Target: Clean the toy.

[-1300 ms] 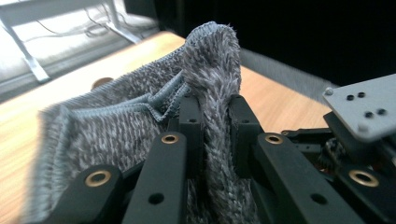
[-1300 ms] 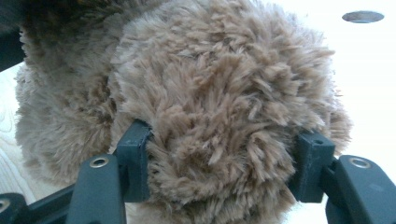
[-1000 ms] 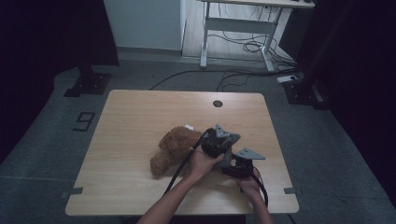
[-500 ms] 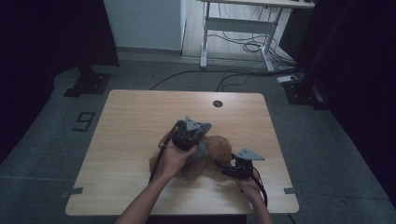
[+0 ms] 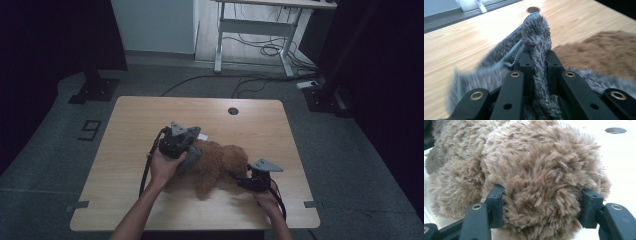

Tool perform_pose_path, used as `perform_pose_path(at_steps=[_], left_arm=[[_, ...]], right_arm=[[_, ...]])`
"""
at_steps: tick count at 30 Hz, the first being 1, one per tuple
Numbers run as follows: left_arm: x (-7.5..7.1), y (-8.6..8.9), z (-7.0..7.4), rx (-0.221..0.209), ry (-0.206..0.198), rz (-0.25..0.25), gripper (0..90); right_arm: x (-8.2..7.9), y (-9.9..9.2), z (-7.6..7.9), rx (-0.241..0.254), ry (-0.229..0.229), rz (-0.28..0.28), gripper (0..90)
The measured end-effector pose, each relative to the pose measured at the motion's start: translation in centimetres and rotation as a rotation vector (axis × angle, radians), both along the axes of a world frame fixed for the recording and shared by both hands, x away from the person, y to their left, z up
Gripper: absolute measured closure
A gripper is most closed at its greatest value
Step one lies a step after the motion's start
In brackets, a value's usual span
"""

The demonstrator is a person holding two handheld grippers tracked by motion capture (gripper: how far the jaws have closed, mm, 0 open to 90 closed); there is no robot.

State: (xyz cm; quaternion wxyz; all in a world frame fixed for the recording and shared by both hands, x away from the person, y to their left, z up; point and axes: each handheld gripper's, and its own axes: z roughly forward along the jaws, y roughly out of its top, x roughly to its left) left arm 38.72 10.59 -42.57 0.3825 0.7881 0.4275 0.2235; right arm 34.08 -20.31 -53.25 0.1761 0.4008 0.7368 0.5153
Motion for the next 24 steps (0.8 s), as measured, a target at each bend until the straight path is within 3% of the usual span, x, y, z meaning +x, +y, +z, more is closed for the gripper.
perform_pose_path(at_steps=[2,7,10,12,17,21,24], left_arm=[[0.2,1.2,-0.6,-0.021,0.027,0.018,79.4],[0.6,2.8,-2.5,-0.014,0.090,0.043,79.7],[1.0,3.8,-4.5,-0.090,0.159,0.023,79.7],[0.9,4.2,-4.9,-0.121,0.152,0.031,79.7],[1.2,4.4,-3.9,-0.114,0.130,0.047,79.7],[1.0,4.4,-1.4,-0.131,0.061,0.053,79.5],[-0.2,2.8,1.1,-0.158,-0.012,-0.001,79.2]], right_arm=[[0.0,0.0,0.0,0.001,0.004,-0.001,37.3],[0.1,-0.1,-0.1,0.009,0.012,-0.002,37.4],[0.2,-0.3,-0.2,0.022,0.018,-0.004,37.8],[0.3,-0.2,-0.3,0.030,0.016,-0.006,38.3],[0.9,0.5,-0.3,0.016,-0.005,-0.021,40.0],[1.8,1.4,-0.1,-0.012,-0.017,-0.024,40.4],[2.3,1.7,-0.1,-0.016,-0.023,-0.026,40.3]])
